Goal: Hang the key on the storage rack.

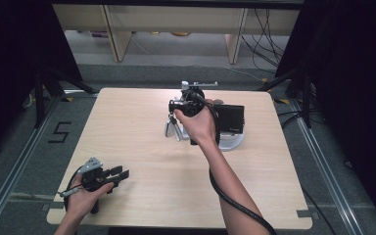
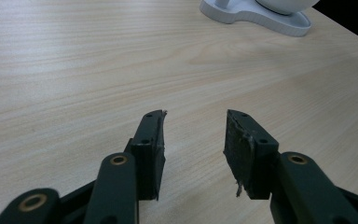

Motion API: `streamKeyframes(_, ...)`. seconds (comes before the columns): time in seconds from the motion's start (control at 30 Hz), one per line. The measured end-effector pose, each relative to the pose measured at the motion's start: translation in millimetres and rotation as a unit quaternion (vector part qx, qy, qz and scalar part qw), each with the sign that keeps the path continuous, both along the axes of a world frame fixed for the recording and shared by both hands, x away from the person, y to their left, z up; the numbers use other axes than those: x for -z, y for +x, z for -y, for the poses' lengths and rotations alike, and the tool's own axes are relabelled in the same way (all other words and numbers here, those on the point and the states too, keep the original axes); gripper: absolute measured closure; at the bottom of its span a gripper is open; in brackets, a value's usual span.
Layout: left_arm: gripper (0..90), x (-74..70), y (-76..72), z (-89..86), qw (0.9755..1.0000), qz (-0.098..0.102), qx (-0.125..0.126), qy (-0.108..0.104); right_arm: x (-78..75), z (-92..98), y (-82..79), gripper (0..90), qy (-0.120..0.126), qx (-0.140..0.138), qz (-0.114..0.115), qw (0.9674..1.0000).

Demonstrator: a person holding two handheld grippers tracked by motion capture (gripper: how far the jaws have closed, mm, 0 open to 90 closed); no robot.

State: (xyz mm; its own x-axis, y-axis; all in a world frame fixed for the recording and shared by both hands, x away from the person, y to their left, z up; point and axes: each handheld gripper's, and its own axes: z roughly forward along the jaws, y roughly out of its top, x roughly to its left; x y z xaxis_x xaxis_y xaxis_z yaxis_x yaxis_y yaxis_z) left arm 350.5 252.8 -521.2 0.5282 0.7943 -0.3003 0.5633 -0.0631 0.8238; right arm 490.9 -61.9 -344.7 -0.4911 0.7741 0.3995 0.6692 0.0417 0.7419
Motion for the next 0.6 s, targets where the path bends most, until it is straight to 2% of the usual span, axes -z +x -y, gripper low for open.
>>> streamKeyframes(0.2, 56.9, 0.3, 0.0, 0.5, 1.0, -0.001, 0.001, 0.001, -1.0, 3.8, 4.9, 87.5, 0.016, 0.018, -0.016, 0.9996)
streamKeyframes(0.27, 56.9, 0.7, 0.3, 0.9, 1.0, 0.002, 0.003, -0.003, -0.5, 4.8, 6.8, 87.4, 0.009, 0.016, -0.007, 0.9998)
streamKeyframes(0.33, 56.9, 0.4, -0.1, 0.9, 1.0, 0.002, 0.002, -0.002, -0.1, 5.0, 8.1, 87.4, 0.0, 0.017, -0.007, 0.9998)
streamKeyframes(0.37, 56.9, 1.0, 0.4, 0.7, 0.9999, 0.004, 0.007, -0.007, -0.2, 4.0, 7.4, 87.4, 0.004, 0.027, -0.02, 0.9994)
streamKeyframes(0.5, 56.8, 1.2, 0.1, 0.7, 1.0, -0.001, 0.003, -0.003, 3.2, 6.3, 10.0, 87.3, -0.009, 0.026, -0.009, 0.9996)
streamKeyframes(0.57, 56.8, 2.1, 0.3, 1.1, 1.0, 0.002, 0.004, -0.007, 4.3, 6.5, 10.1, 87.3, -0.009, 0.037, -0.018, 0.9991)
streamKeyframes(0.6, 56.8, 1.9, 0.1, 1.2, 1.0, 0.002, 0.004, -0.007, 5.8, 7.8, 11.3, 87.2, -0.016, 0.035, -0.011, 0.9992)
